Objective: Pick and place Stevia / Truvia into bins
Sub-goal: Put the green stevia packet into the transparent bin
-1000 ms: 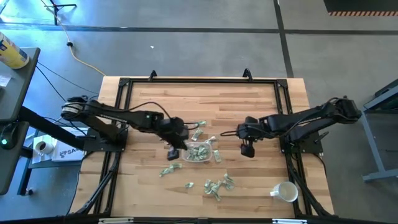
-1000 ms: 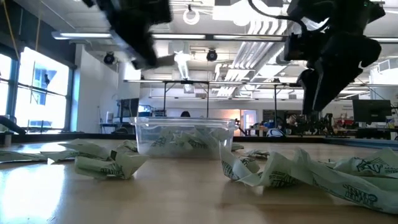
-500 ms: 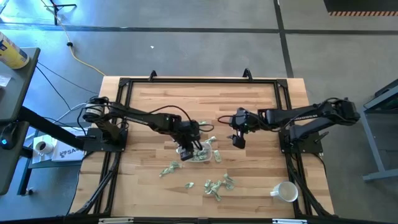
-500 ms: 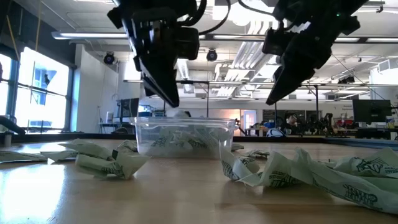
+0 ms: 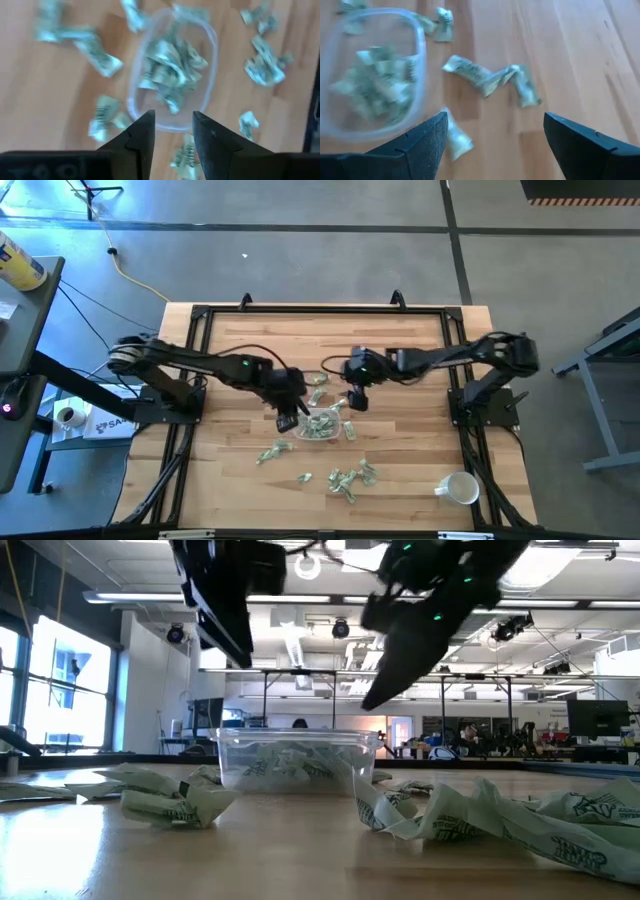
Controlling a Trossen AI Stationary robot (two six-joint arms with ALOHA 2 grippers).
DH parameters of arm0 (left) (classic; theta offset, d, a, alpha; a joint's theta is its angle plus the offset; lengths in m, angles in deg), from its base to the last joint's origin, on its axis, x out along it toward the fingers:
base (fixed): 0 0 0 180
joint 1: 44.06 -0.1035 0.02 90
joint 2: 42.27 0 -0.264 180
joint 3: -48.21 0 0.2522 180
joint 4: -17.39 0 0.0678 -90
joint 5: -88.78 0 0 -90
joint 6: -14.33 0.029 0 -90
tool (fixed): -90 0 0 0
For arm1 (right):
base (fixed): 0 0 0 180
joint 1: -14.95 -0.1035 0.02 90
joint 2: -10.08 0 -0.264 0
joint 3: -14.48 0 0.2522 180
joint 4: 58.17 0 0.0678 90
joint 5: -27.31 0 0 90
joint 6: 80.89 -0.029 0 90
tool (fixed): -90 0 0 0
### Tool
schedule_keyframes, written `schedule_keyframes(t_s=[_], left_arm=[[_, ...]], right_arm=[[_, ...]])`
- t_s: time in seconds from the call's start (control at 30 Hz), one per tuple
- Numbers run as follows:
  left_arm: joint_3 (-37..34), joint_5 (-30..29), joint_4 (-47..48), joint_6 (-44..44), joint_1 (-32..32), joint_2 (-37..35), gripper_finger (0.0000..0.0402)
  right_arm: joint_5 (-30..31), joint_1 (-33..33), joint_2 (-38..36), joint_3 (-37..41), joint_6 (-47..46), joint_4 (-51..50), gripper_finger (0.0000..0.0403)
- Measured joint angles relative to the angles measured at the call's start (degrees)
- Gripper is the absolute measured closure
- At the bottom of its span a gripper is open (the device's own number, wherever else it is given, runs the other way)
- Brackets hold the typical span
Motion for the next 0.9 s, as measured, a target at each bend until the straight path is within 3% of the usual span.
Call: schedule_keyframes(t_s=[0.2, 0.47, 0.67, 0.9], left_arm=[[-1.57, -5.51, 8.76, -3.83, 0.02, -7.73, 0.0240], [-16.73, -6.13, 5.75, -12.42, 0.00, -22.01, 0.0243], [-25.06, -6.14, 2.13, -13.48, -0.09, -30.54, 0.0243], [-31.85, -7.16, 0.28, -11.81, -0.09, -36.51, 0.0243]], right_arm=[[-6.08, 4.17, 12.39, -10.52, 7.45, -4.23, 0.0084], [-5.81, 6.19, 27.11, -25.48, 10.54, -15.79, 0.0084], [-6.13, 7.46, 30.01, -30.00, 12.36, -20.25, 0.0097], [-5.97, 10.82, 30.38, -29.79, 11.84, -21.84, 0.0150]])
